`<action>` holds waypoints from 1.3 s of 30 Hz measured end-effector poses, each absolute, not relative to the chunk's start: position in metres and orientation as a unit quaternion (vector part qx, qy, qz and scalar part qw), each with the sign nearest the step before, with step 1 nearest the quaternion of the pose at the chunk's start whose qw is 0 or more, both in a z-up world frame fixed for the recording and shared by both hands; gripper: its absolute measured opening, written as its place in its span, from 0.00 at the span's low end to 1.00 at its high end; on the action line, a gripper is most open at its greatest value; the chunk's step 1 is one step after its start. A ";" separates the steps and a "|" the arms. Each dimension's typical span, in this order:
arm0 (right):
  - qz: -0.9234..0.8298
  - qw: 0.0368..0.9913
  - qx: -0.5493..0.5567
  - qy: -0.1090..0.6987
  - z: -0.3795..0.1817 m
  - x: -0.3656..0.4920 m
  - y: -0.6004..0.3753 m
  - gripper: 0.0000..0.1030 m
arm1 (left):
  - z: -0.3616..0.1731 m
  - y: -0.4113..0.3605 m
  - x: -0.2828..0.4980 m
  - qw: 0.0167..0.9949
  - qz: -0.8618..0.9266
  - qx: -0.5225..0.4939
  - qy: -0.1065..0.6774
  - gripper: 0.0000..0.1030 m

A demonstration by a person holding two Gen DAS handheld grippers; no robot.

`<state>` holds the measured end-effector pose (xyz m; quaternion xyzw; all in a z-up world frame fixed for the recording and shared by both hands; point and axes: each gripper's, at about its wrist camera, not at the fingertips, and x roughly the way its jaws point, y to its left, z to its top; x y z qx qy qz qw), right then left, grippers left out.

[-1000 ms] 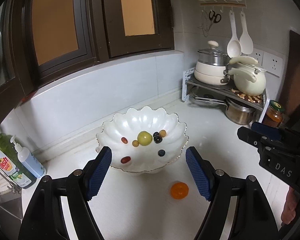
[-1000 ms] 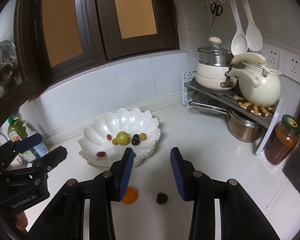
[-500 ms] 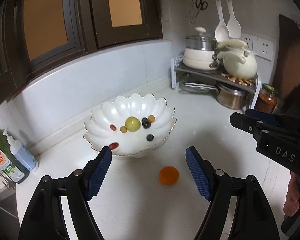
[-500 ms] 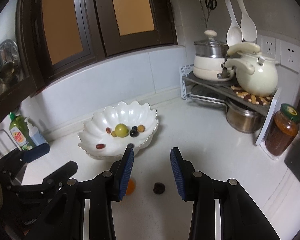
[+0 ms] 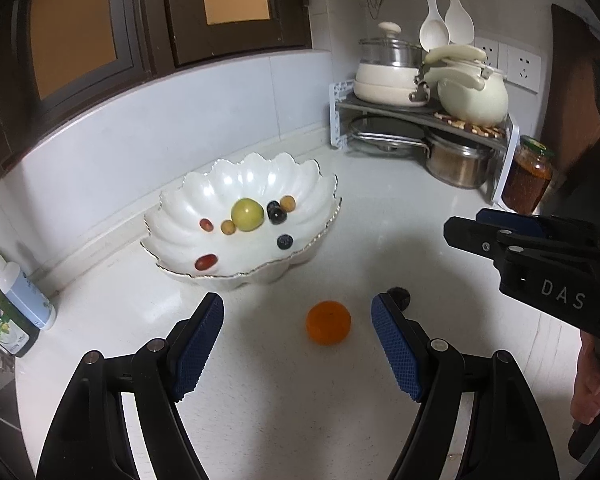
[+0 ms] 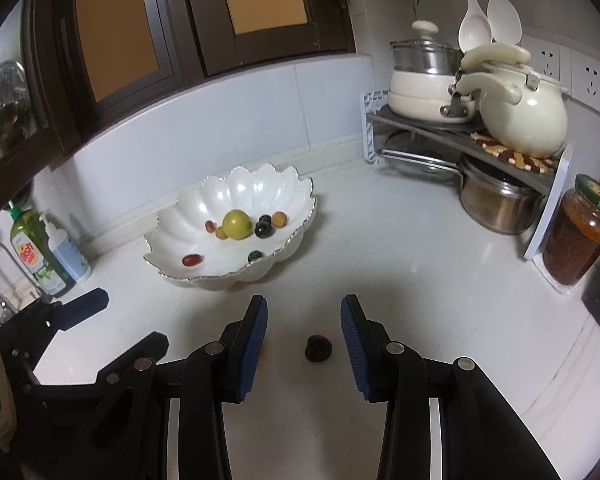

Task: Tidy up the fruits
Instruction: 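Withdraw both open grippers from the bowl toward the orange and dark plum, then close the left gripper on the orange while the right gripper grasps the dark plum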

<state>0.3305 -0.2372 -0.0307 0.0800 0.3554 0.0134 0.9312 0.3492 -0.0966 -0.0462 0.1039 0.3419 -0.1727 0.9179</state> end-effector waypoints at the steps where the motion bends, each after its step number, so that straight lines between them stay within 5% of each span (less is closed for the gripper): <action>1: 0.014 0.930 0.079 0.358 -0.033 0.332 -0.237 0.39 | -0.049 -0.097 0.351 0.917 -0.174 0.103 0.344 0.74; 39: -0.003 0.870 0.095 0.483 -0.137 0.396 -0.236 0.38 | -0.138 -0.122 0.402 0.870 -0.259 0.129 0.400 0.74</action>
